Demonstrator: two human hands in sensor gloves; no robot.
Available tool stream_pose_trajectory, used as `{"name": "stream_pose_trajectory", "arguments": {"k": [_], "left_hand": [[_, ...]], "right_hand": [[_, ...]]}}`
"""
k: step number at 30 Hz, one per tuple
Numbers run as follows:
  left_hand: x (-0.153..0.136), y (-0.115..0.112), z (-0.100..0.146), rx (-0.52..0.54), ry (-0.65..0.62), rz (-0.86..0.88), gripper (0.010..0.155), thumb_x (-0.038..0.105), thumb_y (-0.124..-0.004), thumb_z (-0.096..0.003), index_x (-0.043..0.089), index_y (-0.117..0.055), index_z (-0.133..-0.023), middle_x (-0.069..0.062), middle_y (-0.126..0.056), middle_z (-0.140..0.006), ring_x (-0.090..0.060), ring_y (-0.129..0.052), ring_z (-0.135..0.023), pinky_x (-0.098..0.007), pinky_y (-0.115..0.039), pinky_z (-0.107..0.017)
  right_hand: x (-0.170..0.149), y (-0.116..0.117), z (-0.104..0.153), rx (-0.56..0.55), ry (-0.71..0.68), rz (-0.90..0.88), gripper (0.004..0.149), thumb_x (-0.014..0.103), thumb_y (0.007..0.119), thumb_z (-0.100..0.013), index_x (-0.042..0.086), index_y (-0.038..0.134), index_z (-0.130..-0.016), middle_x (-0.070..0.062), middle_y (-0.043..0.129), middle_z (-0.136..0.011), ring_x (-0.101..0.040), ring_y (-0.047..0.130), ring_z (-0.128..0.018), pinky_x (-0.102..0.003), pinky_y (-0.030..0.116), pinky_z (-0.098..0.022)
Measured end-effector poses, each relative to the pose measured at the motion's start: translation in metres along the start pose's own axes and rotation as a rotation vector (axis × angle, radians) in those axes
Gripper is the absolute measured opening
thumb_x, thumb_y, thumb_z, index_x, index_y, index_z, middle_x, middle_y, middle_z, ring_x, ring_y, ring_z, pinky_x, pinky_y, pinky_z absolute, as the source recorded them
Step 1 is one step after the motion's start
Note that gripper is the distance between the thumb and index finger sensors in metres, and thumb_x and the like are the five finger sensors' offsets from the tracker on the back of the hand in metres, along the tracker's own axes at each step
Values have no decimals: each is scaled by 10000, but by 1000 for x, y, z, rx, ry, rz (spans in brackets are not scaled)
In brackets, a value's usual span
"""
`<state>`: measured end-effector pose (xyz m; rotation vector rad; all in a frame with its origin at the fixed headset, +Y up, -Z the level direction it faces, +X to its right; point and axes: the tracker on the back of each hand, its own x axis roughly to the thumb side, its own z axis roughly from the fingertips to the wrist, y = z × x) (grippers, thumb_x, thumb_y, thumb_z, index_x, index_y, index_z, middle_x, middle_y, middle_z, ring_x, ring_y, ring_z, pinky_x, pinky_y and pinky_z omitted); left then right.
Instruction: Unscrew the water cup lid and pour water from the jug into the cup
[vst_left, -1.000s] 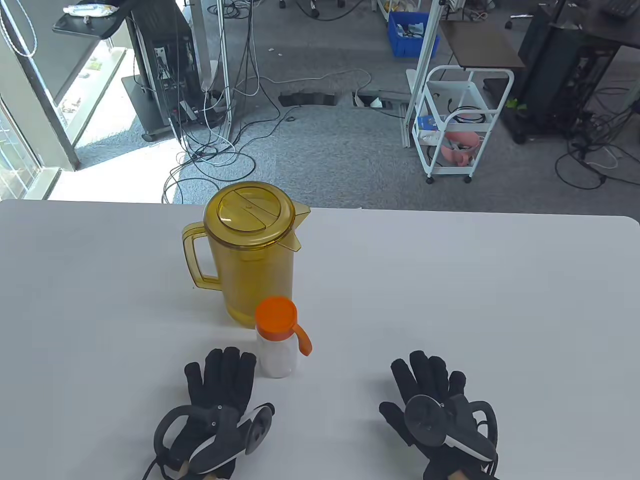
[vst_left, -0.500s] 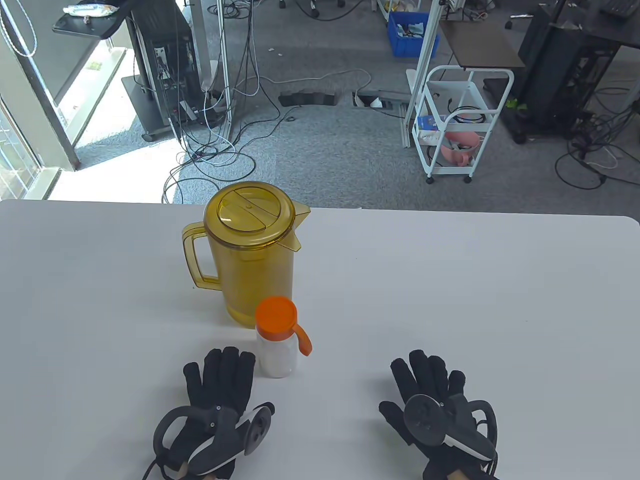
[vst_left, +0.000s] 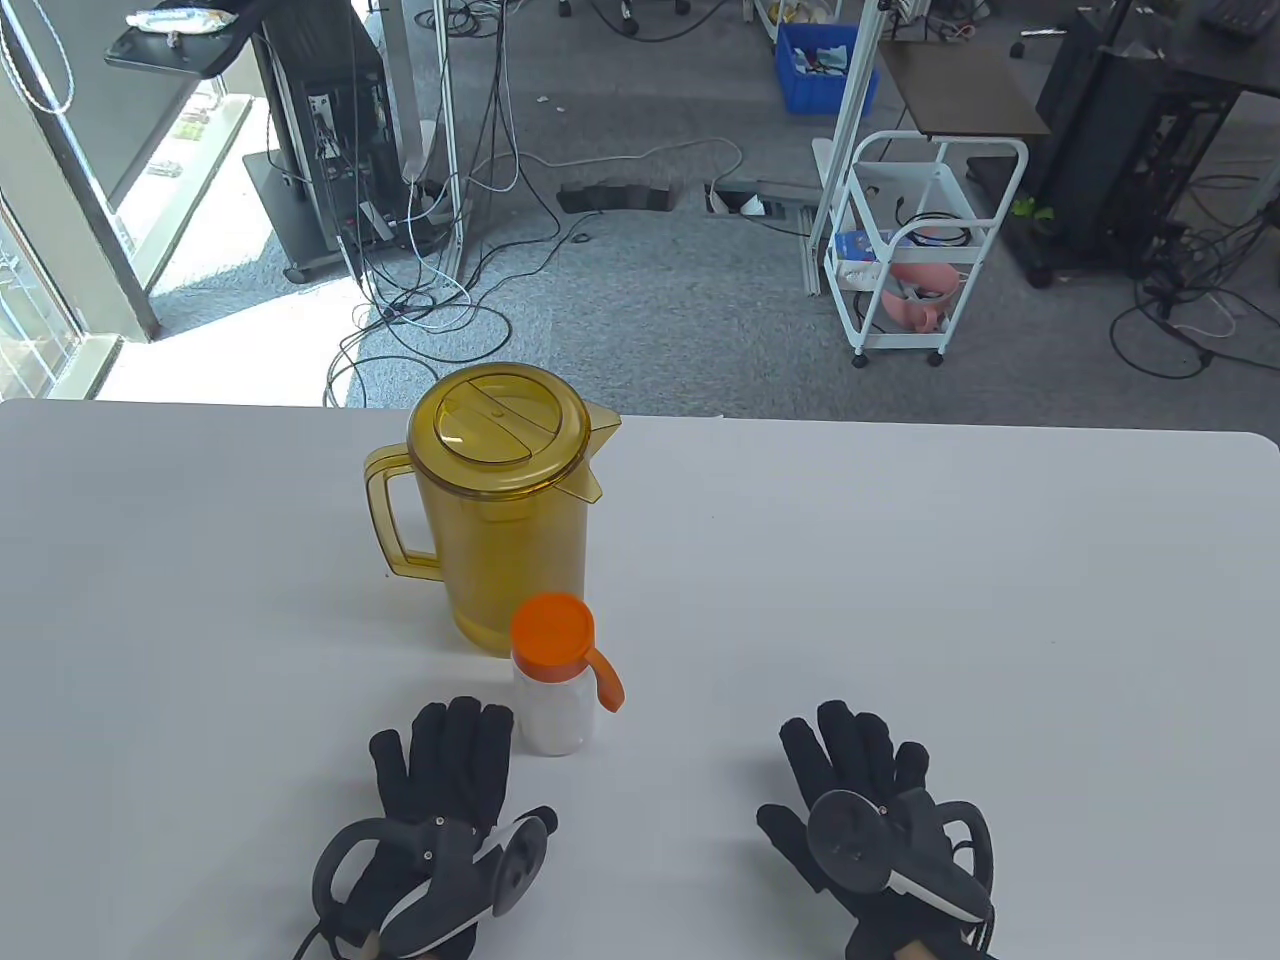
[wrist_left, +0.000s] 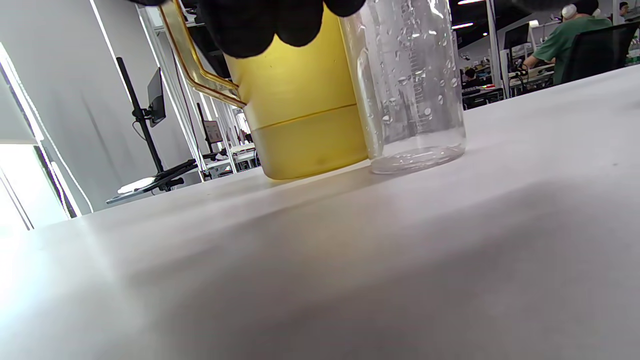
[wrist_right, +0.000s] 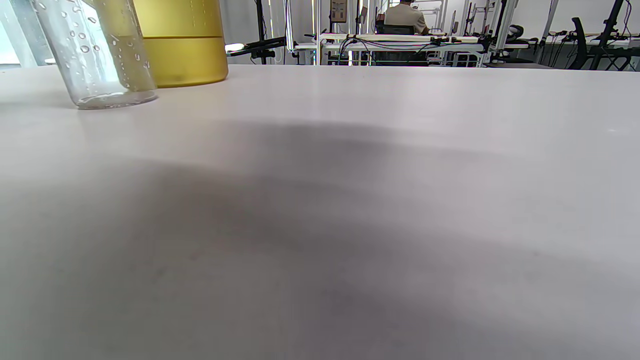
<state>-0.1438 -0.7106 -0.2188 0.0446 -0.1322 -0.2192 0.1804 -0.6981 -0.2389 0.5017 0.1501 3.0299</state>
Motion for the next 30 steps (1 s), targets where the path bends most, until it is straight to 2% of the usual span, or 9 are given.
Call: {"name": "stream_pose_trajectory", "arguments": {"k": [3,5,10,16,30], "left_hand": [[-2,6,-6,1,75,211,1052,801,-415,-530,51,-146,-1217,-218,-314,-1262,-489,-532,-1170,-712,-440,-773],[-3,10,-12,-9,98,318,1099,797,-482,-519,19,-117,-1206,-242,-304,-1254,-502,-533,-1162,-701,-447,-779],[0,18,-34,-4,143,403,1198,789,-577,-488,-48,-58,-1171,-277,-285,-1235,-503,-543,-1154,-670,-486,-786],[2,2,-53,40,246,559,1175,776,-588,-505,-40,-63,-1167,-256,-296,-1230,-482,-536,-1159,-653,-502,-787],[6,-20,-65,107,239,635,1122,790,-587,-506,44,-81,-1174,-125,-348,-1241,-343,-591,-1183,-616,-537,-803]], "right_hand": [[0,0,0,-2,-4,-3,781,566,532,-602,127,260,-1188,-280,150,-1195,-594,219,-1063,-752,209,-657],[1,0,-1,3,-7,-4,780,565,533,-602,128,261,-1188,-278,149,-1195,-593,219,-1064,-753,209,-657],[1,-1,0,3,-17,-11,781,564,534,-601,129,256,-1187,-277,143,-1194,-591,218,-1064,-751,207,-659],[-3,-3,3,-14,-10,-30,780,562,537,-601,125,266,-1187,-283,149,-1192,-600,241,-1059,-752,216,-659],[-3,-2,2,-10,-18,-38,781,562,536,-602,122,264,-1187,-286,149,-1191,-594,241,-1062,-751,219,-660]]}}
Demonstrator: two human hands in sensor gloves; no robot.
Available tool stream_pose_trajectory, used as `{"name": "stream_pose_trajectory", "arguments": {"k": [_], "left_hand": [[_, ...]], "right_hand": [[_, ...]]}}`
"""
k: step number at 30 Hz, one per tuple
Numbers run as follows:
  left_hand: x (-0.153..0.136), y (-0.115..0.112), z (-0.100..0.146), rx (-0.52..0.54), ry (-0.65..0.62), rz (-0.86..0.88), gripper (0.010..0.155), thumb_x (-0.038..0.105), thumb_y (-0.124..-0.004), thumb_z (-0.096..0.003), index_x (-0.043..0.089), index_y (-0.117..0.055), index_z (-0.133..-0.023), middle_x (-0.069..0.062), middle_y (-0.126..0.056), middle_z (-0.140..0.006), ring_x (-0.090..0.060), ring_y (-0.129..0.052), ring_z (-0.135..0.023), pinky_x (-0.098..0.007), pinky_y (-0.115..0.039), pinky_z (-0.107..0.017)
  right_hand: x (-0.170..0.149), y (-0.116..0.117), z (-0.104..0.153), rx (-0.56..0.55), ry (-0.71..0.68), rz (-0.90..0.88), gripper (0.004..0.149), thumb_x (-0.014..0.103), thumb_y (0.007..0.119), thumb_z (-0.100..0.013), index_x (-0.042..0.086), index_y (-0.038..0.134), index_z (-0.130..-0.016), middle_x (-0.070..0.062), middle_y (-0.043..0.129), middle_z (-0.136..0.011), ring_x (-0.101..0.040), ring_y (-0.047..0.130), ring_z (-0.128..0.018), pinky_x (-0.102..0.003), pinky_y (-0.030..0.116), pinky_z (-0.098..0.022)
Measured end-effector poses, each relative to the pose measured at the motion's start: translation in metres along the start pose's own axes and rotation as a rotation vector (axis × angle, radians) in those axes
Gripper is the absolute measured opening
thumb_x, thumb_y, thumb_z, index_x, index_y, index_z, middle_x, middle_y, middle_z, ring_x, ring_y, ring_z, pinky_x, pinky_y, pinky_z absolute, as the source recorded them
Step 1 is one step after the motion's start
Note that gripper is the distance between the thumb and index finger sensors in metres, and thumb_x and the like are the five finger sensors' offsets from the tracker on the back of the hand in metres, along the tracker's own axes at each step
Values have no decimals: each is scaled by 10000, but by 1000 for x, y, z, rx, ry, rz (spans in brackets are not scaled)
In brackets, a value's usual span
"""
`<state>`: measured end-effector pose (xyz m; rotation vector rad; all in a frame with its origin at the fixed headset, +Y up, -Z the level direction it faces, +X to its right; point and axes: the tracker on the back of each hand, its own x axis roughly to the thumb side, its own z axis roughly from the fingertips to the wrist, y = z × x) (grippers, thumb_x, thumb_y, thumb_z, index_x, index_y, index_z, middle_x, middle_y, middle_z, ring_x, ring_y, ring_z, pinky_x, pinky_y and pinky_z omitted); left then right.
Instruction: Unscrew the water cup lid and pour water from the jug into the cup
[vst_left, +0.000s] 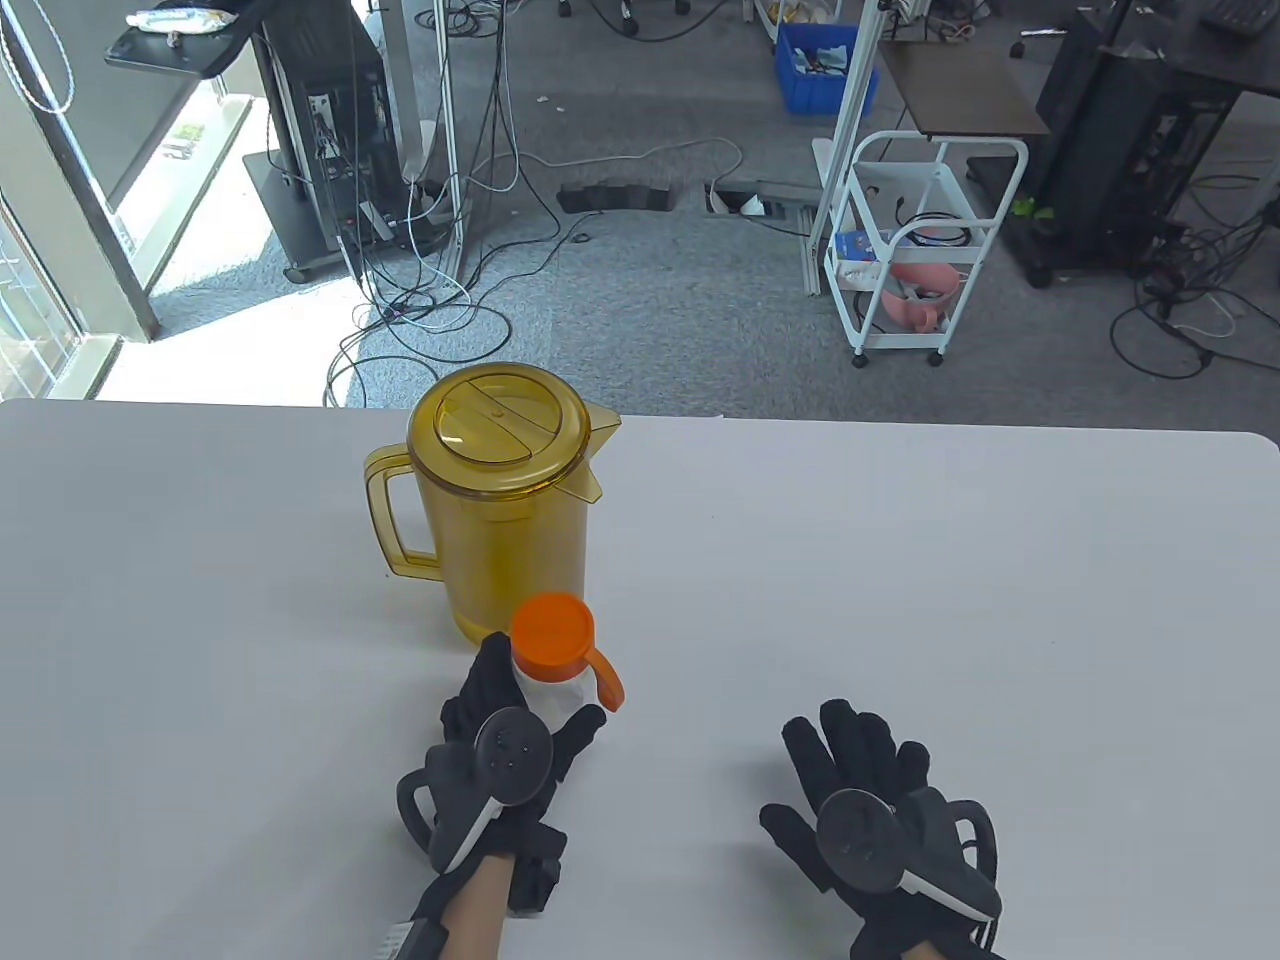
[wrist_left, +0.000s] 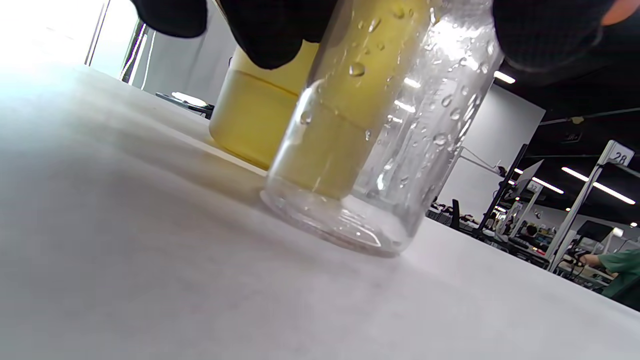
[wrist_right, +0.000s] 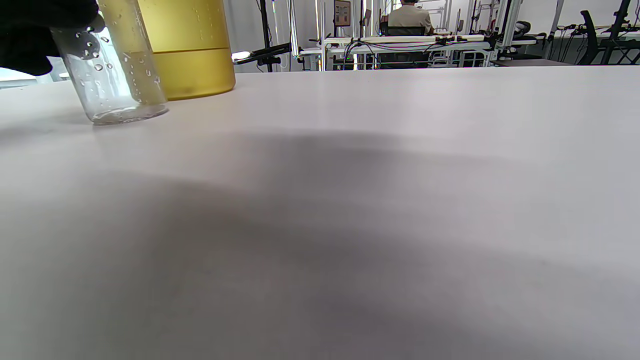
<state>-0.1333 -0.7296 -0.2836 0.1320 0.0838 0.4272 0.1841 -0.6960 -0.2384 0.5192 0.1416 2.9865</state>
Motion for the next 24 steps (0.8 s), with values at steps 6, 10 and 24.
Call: {"name": "stream_pose_trajectory", "arguments": {"k": [6,10,24], "left_hand": [[1,-2,-7,0,8,68,1091,775,-610,-507,70,-109,-1172,-70,-404,-1219,-275,-641,-1163,-603,-544,-808],[2,0,-5,20,-27,71,1090,771,-625,-511,38,-153,-1164,-100,-447,-1190,-261,-702,-1105,-592,-559,-797],[49,21,46,-71,-378,222,1093,770,-642,-500,24,-208,-1171,-120,-501,-1170,-280,-741,-1066,-575,-575,-791]], "right_hand": [[0,1,-1,13,2,-2,783,562,536,-602,120,261,-1187,-287,148,-1190,-594,240,-1061,-750,219,-660],[0,0,-1,8,4,-2,783,562,536,-602,120,261,-1187,-287,149,-1190,-593,241,-1061,-751,219,-660],[-3,-1,0,11,12,-16,782,562,537,-602,119,266,-1187,-284,150,-1191,-592,241,-1061,-751,220,-660]]}}
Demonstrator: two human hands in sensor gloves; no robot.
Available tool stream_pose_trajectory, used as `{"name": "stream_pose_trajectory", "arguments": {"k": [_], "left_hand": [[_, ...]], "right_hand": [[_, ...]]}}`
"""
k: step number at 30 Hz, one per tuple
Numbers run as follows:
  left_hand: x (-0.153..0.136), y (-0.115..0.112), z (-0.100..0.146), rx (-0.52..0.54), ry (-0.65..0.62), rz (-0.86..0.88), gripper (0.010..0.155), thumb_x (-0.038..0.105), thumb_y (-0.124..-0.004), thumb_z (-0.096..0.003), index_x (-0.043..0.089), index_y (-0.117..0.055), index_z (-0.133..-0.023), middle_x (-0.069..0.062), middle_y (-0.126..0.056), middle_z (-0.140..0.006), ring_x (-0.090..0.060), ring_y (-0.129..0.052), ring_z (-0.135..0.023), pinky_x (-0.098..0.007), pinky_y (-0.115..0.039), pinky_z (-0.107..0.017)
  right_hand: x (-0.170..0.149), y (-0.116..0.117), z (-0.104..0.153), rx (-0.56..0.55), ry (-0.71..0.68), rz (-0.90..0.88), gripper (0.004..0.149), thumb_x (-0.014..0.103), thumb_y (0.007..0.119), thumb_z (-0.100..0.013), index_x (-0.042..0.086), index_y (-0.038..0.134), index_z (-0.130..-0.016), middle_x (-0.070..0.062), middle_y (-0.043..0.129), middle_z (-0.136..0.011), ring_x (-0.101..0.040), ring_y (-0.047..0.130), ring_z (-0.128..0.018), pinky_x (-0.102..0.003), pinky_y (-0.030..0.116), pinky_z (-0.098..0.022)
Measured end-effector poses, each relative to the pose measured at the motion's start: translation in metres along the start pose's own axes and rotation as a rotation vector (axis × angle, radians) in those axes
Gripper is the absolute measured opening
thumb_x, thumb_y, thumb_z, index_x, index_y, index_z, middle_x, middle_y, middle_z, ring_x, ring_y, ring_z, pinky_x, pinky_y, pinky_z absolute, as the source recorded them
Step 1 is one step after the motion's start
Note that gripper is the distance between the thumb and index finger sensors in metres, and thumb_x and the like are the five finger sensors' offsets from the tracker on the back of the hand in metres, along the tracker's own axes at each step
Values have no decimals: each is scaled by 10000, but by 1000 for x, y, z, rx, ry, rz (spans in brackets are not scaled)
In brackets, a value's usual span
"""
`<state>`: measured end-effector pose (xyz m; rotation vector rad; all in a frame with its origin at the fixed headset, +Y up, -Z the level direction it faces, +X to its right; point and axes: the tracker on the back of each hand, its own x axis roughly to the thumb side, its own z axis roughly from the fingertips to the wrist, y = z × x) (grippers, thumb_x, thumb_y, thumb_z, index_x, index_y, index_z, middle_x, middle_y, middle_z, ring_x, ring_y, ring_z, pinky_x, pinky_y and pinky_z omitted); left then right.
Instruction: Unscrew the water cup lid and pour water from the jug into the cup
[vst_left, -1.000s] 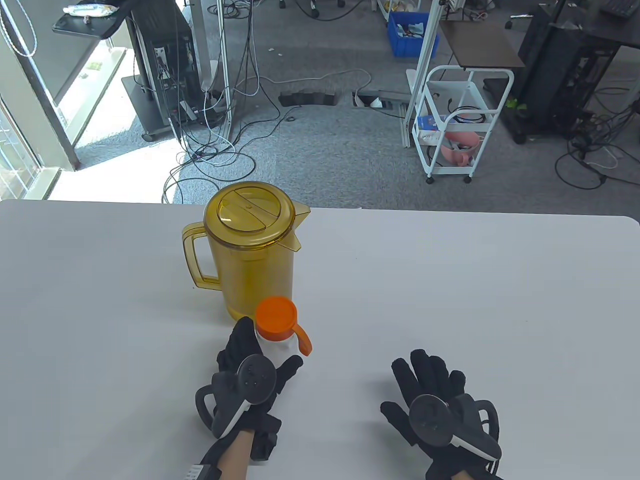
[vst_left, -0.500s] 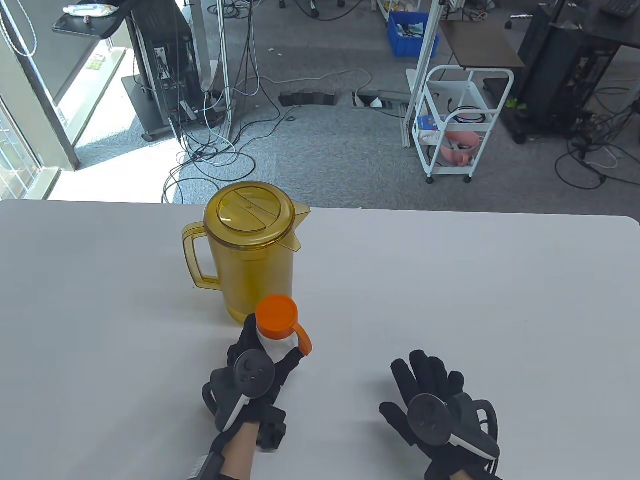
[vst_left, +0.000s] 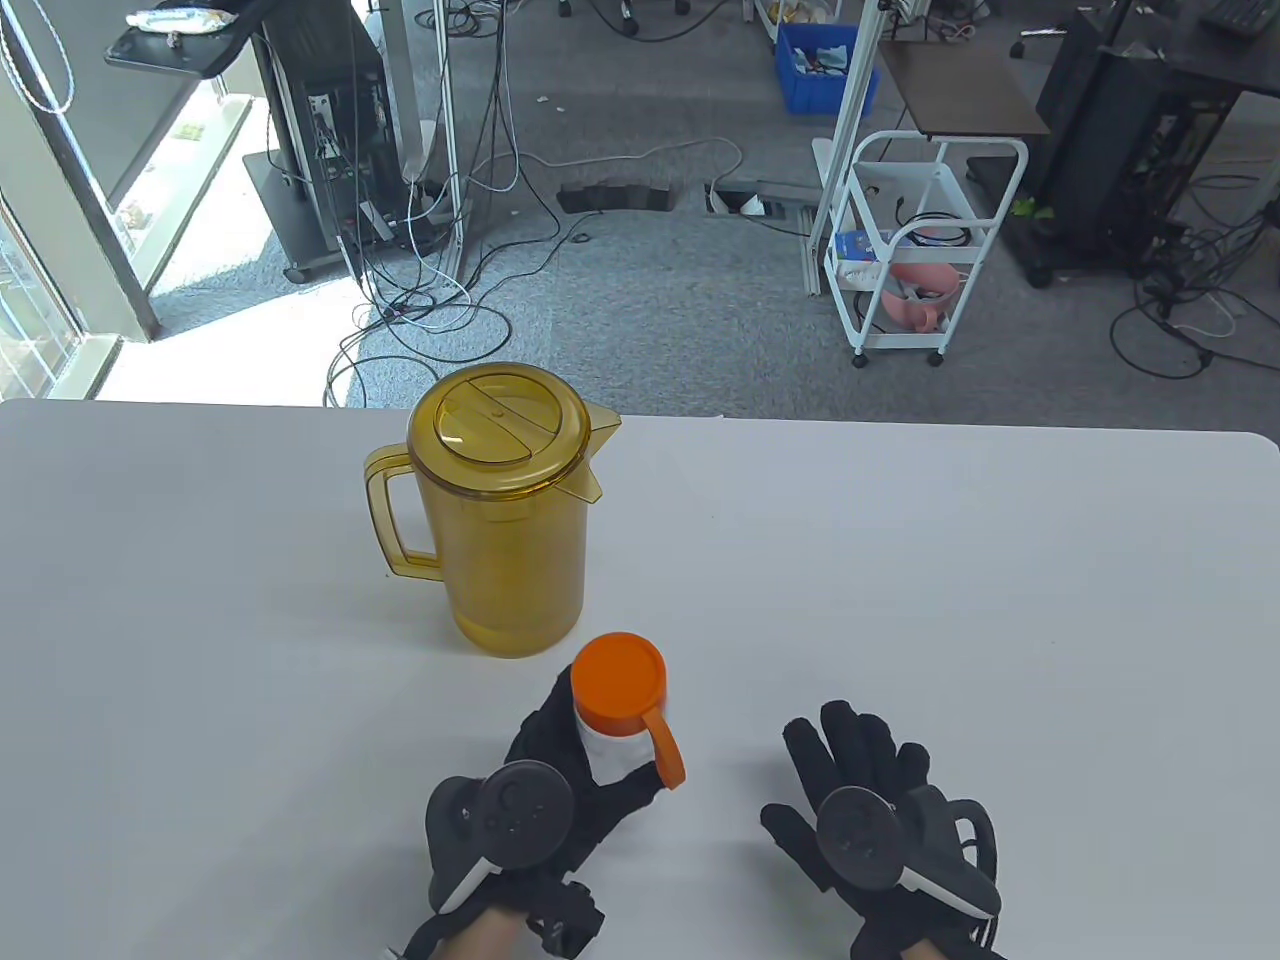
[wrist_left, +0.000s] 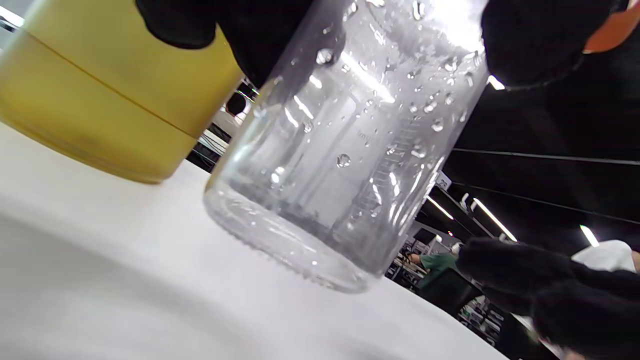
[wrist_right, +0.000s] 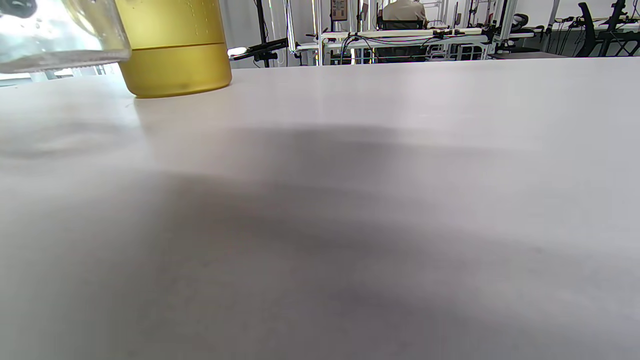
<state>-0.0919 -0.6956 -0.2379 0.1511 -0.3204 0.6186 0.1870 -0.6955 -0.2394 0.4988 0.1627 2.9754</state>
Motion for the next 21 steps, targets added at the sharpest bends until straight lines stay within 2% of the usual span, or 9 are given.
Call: {"name": "stream_pose_trajectory", "arguments": {"k": [4,13,21], "left_hand": [[6,-19,7,-70,-62,35,1098,778,-645,-487,41,-204,-1170,-100,-496,-1175,-260,-741,-1072,-561,-587,-799],[9,-43,9,-175,-60,34,1104,751,-672,-495,20,-182,-1162,-125,-468,-1177,-288,-724,-1081,-558,-587,-804],[14,-46,11,-172,-100,-14,1109,753,-663,-501,15,-155,-1155,-128,-441,-1178,-282,-702,-1092,-554,-577,-809]], "right_hand": [[-1,0,0,-5,0,6,785,564,539,-600,117,271,-1187,-287,154,-1191,-592,230,-1058,-750,218,-661],[1,2,-1,17,-4,19,784,564,538,-601,115,275,-1188,-291,152,-1190,-592,228,-1057,-748,220,-662],[0,0,-1,13,4,14,784,563,541,-601,114,277,-1188,-291,158,-1191,-591,211,-1061,-749,219,-662]]}}
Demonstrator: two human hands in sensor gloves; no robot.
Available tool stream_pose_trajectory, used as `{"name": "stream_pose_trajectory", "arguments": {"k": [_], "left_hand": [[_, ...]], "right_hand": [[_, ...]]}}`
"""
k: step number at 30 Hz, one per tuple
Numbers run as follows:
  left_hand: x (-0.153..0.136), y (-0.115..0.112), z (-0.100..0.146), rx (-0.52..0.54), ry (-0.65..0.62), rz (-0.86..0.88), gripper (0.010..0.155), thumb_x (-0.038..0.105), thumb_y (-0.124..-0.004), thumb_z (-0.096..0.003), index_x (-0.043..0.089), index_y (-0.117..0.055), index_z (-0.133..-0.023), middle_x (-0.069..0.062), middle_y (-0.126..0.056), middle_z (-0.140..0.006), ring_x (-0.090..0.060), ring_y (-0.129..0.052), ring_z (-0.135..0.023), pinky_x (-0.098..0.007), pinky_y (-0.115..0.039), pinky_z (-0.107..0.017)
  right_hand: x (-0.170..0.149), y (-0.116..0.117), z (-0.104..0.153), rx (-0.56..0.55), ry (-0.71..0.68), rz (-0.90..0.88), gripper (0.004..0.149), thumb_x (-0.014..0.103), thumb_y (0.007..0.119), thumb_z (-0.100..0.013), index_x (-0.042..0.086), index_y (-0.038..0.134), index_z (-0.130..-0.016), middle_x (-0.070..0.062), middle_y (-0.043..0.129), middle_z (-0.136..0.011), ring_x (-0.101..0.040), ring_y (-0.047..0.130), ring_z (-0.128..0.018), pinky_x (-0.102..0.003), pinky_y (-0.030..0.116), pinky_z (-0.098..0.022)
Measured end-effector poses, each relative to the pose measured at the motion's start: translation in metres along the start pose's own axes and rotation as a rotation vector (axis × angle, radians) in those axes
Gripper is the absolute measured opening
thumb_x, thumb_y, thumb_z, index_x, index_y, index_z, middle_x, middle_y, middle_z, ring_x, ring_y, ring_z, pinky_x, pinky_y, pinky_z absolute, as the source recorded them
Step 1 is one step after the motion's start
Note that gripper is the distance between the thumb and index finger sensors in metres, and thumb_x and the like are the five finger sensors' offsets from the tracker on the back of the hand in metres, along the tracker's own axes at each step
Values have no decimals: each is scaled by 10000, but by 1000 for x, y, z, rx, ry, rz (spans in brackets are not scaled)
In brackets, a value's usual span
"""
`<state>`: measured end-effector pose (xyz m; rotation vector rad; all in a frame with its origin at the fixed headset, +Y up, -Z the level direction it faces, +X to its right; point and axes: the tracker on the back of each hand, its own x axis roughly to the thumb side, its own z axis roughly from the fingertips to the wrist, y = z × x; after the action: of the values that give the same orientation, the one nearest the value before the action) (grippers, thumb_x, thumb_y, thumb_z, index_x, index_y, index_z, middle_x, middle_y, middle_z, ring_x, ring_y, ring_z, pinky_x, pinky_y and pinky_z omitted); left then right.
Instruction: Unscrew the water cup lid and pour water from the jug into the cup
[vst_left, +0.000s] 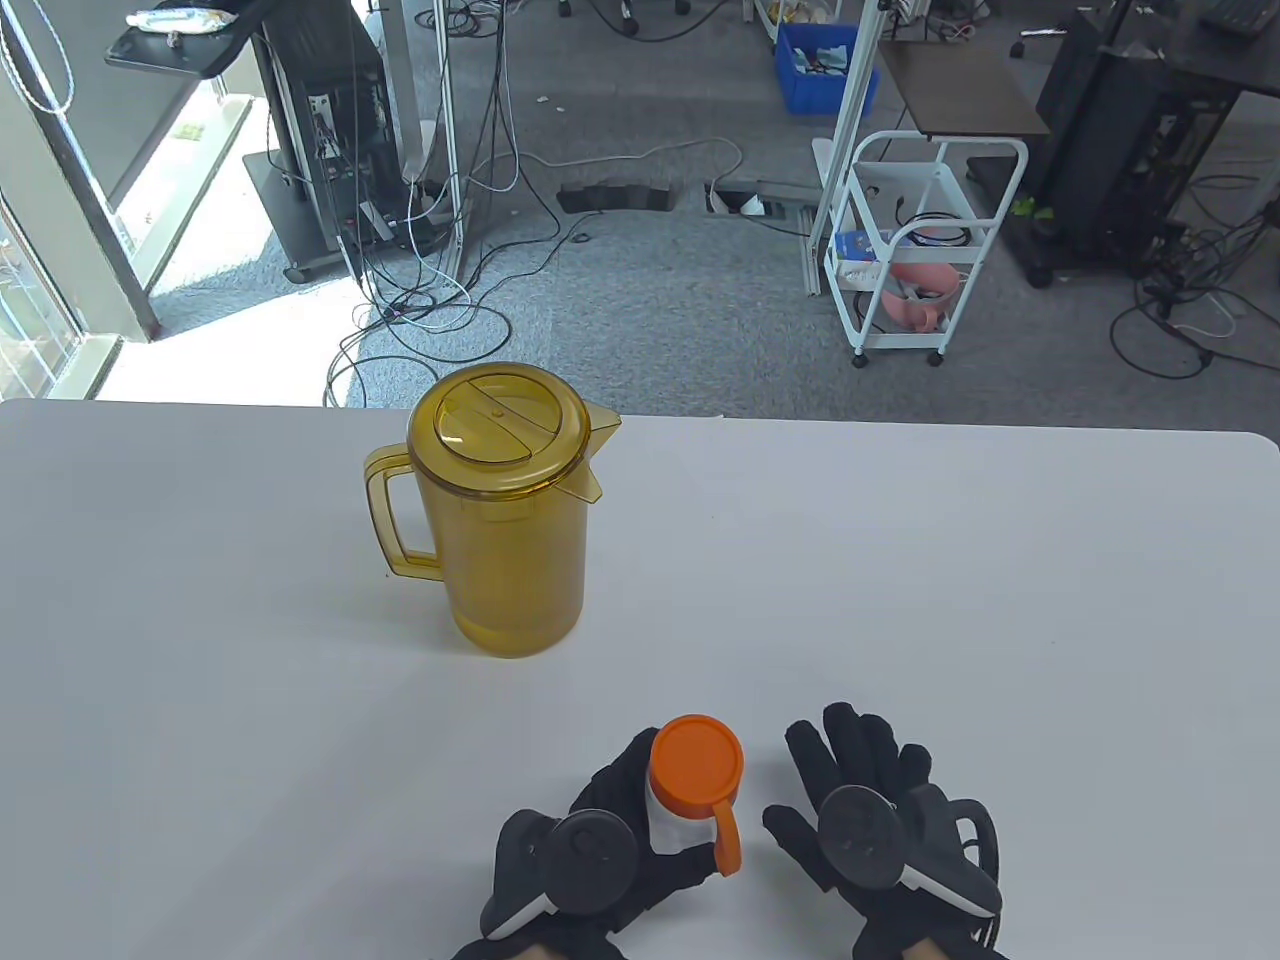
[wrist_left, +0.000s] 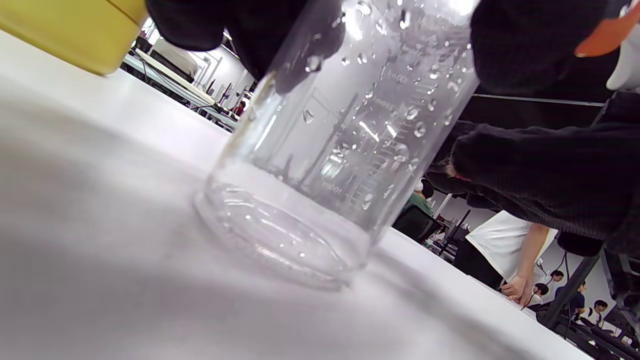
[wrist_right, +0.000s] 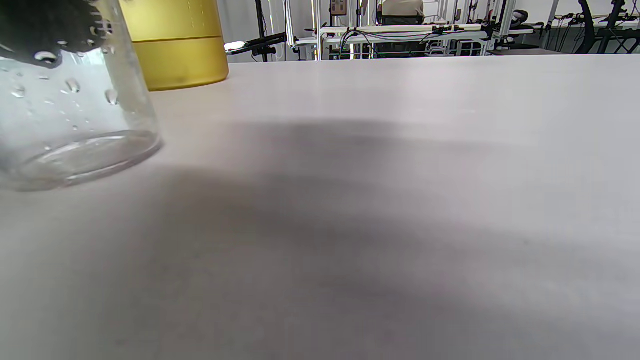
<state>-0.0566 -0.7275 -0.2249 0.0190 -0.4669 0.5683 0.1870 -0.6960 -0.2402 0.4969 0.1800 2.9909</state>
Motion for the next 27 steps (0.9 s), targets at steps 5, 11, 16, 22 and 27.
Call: {"name": "stream_pose_trajectory", "arguments": {"k": [5,11,16,22,27], "left_hand": [[1,-1,0,-14,5,-3,1113,759,-650,-499,22,-131,-1152,-120,-419,-1183,-274,-683,-1100,-556,-566,-814],[2,-1,-1,-31,21,-2,1118,774,-631,-494,51,-88,-1151,-96,-379,-1194,-257,-651,-1115,-568,-553,-816],[3,-1,-1,-30,29,-11,1117,779,-625,-489,54,-91,-1148,-90,-381,-1192,-248,-649,-1117,-571,-548,-818],[3,-1,-1,-35,32,-12,1116,784,-618,-487,58,-85,-1145,-89,-378,-1190,-246,-640,-1120,-577,-534,-822],[4,-2,-2,-44,35,-21,1117,794,-605,-488,58,-76,-1141,-86,-370,-1188,-240,-628,-1122,-597,-501,-831]], "right_hand": [[-1,-25,8,-128,-14,-82,785,560,549,-601,96,312,-1188,-297,243,-1202,-597,268,-1062,-753,252,-663],[44,-96,12,-271,-260,-418,847,609,601,-592,34,424,-1188,-348,468,-1171,-651,483,-1012,-758,475,-626],[102,-125,-30,217,-232,98,844,647,582,-586,83,420,-1193,-317,566,-1133,-565,717,-926,-643,693,-565],[134,-122,-47,342,-197,312,812,617,624,-579,81,473,-1169,-311,678,-1043,-392,908,-686,-498,808,-446],[135,-118,-47,338,-284,338,773,581,629,-579,107,455,-1164,-332,659,-1025,-395,901,-669,-503,812,-456]]}}
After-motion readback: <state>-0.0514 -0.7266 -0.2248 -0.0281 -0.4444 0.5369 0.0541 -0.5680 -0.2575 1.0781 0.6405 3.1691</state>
